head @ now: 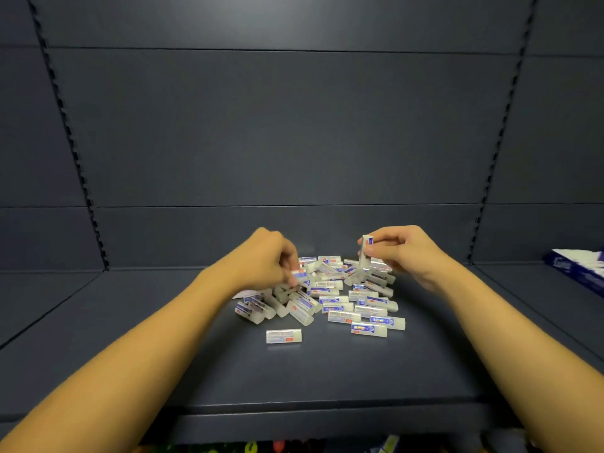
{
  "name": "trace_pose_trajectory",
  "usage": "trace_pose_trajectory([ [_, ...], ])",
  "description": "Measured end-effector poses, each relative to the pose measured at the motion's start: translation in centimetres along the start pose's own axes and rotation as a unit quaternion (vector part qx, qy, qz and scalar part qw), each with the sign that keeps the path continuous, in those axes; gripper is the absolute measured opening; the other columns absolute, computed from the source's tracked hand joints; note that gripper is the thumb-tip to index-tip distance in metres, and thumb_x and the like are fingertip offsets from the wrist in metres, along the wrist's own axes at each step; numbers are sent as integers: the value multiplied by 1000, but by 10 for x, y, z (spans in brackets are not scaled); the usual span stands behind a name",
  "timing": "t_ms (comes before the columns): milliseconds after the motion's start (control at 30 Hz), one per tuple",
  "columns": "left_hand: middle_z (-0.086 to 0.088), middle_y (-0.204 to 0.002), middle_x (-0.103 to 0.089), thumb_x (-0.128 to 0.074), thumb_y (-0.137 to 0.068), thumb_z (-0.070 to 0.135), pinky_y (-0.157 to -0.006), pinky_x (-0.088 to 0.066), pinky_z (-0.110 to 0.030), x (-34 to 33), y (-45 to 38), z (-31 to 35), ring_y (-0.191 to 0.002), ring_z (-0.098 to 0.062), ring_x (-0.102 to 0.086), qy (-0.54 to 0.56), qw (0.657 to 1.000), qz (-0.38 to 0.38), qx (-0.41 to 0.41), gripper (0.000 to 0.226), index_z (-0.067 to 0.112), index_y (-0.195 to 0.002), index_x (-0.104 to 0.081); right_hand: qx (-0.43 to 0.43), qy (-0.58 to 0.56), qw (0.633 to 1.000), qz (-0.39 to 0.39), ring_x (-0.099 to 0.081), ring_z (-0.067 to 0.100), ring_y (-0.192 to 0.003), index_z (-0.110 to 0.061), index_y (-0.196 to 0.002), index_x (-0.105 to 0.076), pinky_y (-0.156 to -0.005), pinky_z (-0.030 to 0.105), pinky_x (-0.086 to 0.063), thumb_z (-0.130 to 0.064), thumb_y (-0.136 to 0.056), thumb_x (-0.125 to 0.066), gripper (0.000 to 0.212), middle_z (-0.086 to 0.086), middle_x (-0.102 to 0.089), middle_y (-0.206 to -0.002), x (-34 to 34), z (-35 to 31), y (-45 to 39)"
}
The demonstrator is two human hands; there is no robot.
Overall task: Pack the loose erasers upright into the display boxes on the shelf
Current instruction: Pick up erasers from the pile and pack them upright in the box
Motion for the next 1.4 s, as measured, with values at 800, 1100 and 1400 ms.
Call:
trace_pose_trajectory([
  [800, -1, -82, -69, -85, -78, 21, -75, -58, -33, -88, -127, 249, -80, -18, -67, -1, 988, -64, -140, 14, 16, -81, -73, -146, 386, 903, 121, -63, 11, -83, -18, -80, -76, -64, 24, -48, -26, -76, -81, 10, -1, -72, -87, 207, 20, 124],
  [1100, -1, -81, -71, -84, -77, 19, -74, -59, -32, -120, -152, 355, -79, -17, -68, 10, 995, -51, -91, 12, 18, -79, -72, -127, 416, 894, 109, -67, 17, -78, -19, -73, -72, -68, 31, -58, -24, -73, -78, 8, -1, -70, -80, 307, 45, 163],
  [1400, 1, -83, -72, -84, -77, 18, -74, -54, -26, -150, -198, 419, -82, -13, -68, 22, 995, -61, -69, 11, 18, -81, -74, -146, 349, 917, 124, -65, 15, -88, -15, -75, -72, -70, 29, -53, -21, -72, -85, 15, -2, -70, -83, 400, 83, 173],
])
Point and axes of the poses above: each hand's wrist, its own y-axis away from the middle knuckle, its own x-axis out of the back of the hand, z = x × y, the point moved 2 cm from there along -y, towards the middle knuckle
